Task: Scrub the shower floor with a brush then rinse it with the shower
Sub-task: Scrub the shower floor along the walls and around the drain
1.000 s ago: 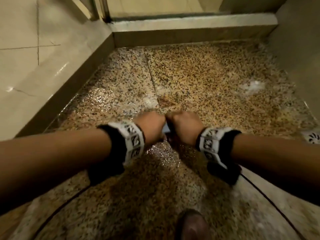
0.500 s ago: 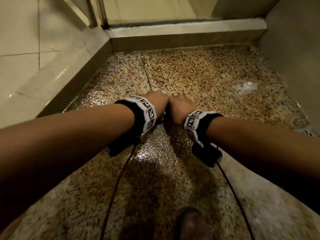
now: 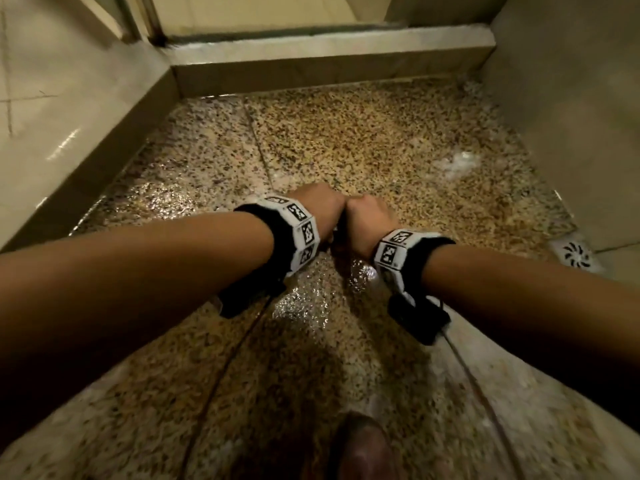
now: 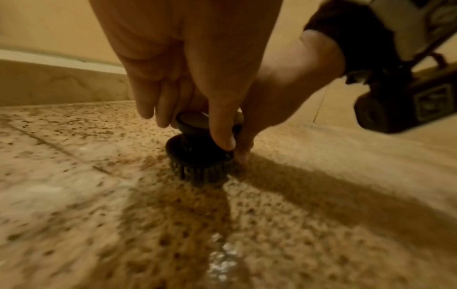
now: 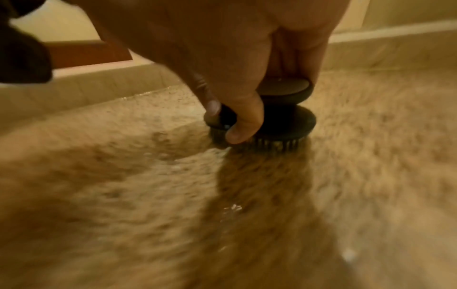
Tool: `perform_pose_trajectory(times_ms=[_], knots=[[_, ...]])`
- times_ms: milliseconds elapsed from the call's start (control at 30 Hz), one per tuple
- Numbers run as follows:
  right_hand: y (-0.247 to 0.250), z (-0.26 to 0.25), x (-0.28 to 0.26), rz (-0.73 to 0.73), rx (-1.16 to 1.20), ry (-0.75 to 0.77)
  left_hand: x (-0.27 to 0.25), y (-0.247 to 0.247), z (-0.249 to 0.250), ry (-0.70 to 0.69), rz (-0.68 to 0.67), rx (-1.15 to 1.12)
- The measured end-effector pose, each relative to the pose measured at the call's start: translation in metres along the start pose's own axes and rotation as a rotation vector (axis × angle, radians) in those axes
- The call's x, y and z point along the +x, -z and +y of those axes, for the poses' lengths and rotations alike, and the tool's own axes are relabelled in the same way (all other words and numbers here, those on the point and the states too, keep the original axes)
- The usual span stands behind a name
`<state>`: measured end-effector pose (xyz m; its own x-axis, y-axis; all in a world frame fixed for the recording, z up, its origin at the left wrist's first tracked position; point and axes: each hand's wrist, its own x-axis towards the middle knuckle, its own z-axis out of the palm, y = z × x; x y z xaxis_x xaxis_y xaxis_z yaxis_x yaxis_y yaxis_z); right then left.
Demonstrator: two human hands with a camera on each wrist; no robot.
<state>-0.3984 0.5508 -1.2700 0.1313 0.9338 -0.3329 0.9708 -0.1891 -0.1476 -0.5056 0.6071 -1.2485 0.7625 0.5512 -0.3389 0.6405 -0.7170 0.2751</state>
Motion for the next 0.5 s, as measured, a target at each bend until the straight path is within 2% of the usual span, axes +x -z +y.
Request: perform_pose_trajectory(times_ms=[133, 167, 233, 367, 433, 500], knots=[[-0.022, 0.008, -0.056, -0.071, 0.007, 0.119, -0.031, -0.036, 0.015, -0.071, -0.158, 0.020], [-0.020, 0.011, -0.057, -0.083, -0.025, 0.138, -0.033, -0.039, 0.016, -0.071, -0.165, 0.018], [-0.006, 0.011, -0.031, -0.041, -0.044, 0.124, -0.018, -0.023, 0.012, -0.031, -0.084, -0.001], [0.006, 0.007, 0.018, 0.051, -0.006, 0.010, 0.023, 0.008, -0.001, 0.039, -0.015, 0.051], [-0.003, 0.003, 0.000, 0.028, 0.013, 0.039, 0.009, -0.003, 0.001, 0.043, -0.056, 0.010], [-0.016, 0.000, -0.032, -0.061, -0.039, 0.119, -0.017, -0.023, 0.003, 0.043, -0.125, -0.061]])
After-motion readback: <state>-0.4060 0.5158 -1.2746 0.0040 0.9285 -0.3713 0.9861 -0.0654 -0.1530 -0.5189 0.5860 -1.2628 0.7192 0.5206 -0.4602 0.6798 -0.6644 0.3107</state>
